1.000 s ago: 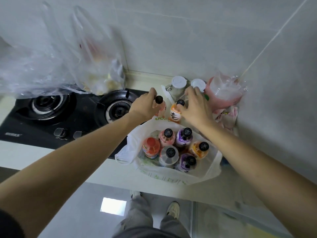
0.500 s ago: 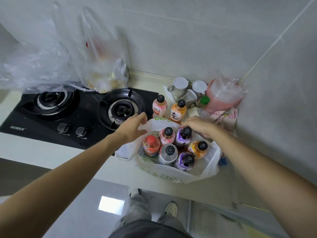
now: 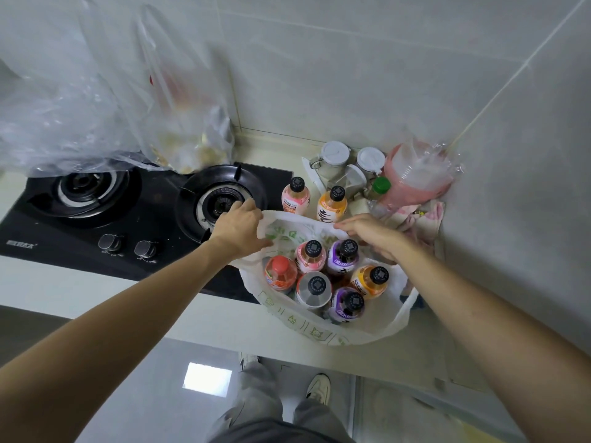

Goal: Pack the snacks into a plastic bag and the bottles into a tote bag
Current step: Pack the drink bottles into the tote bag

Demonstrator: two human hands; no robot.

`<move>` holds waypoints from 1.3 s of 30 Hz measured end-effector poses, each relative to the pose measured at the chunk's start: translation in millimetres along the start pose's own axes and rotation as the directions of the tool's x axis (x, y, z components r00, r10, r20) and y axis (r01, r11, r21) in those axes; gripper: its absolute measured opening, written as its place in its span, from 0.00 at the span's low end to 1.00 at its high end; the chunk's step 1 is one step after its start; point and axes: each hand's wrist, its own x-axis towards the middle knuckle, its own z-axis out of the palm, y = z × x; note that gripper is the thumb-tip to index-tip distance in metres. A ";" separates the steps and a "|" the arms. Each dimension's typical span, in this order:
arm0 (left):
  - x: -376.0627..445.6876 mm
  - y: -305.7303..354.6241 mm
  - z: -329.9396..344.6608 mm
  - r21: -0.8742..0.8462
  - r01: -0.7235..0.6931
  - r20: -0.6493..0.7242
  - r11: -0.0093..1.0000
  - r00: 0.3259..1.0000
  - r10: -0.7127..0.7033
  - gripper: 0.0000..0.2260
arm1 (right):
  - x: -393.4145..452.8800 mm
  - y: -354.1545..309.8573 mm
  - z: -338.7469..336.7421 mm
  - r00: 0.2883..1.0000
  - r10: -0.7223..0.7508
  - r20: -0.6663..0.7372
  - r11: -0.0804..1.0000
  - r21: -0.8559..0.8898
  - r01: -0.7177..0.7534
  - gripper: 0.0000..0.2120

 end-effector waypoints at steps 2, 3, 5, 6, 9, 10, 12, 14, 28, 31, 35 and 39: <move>-0.5 -1.8 -0.4 0.019 0.032 0.033 0.999 0.999 -0.033 0.36 | 1.2 -1.2 1.8 1.000 -0.014 0.022 1.000 0.009 0.014 0.17; -0.7 -4.0 0.8 0.034 0.039 0.042 0.999 0.998 -0.041 0.36 | 2.0 -1.0 2.4 0.999 -0.015 0.033 1.000 0.001 0.015 0.17; -0.6 -10.7 3.0 0.052 0.038 0.031 0.998 0.999 -0.039 0.31 | 3.4 -0.2 3.0 0.999 -0.019 0.046 0.999 -0.025 0.021 0.17; -0.4 -13.8 3.1 0.046 0.030 0.016 0.999 0.999 -0.031 0.29 | 4.7 1.4 2.9 0.999 -0.020 0.043 0.999 -0.027 0.021 0.17; 0.4 -19.2 -0.9 -0.024 -0.023 0.001 0.999 1.000 0.023 0.30 | 3.3 5.6 0.6 0.999 -0.041 -0.001 0.999 0.003 0.041 0.16; 0.1 -18.9 -3.5 -0.047 -0.037 -0.011 0.998 0.999 0.037 0.30 | 3.4 7.9 -0.7 0.998 -0.057 -0.023 0.998 0.017 0.057 0.14; -0.1 -16.7 -9.6 -0.060 -0.073 -0.066 0.996 0.995 0.069 0.25 | 1.6 8.8 -3.3 0.993 -0.094 -0.078 0.995 0.022 0.096 0.09; 0.3 -11.8 -15.0 -0.064 -0.101 -0.137 0.993 0.986 0.091 0.22 | -2.8 2.0 -5.7 0.973 -0.166 -0.162 0.985 -0.074 0.156 0.07; 64.1 46.0 -42.9 -0.215 -0.140 -0.106 0.966 0.987 0.120 0.19 | 8.1 -47.8 7.0 0.812 -0.469 -0.348 0.813 -0.530 0.242 0.16; 61.4 50.6 -41.7 -0.306 -0.154 -0.172 0.939 0.980 0.105 0.12 | 5.2 -48.5 10.5 0.774 -0.503 -0.384 0.820 -0.495 0.288 0.14; 47.2 51.0 -50.4 -0.377 -0.176 -0.304 0.910 0.951 0.058 0.11 | -9.0 -59.6 5.8 0.672 -0.567 -0.477 0.816 -0.437 0.379 0.10; 29.4 45.4 -87.8 -0.367 -0.244 -0.480 0.897 0.876 0.042 0.12 | -31.4 -86.3 -10.7 0.603 -0.614 -0.509 0.789 -0.415 0.454 0.11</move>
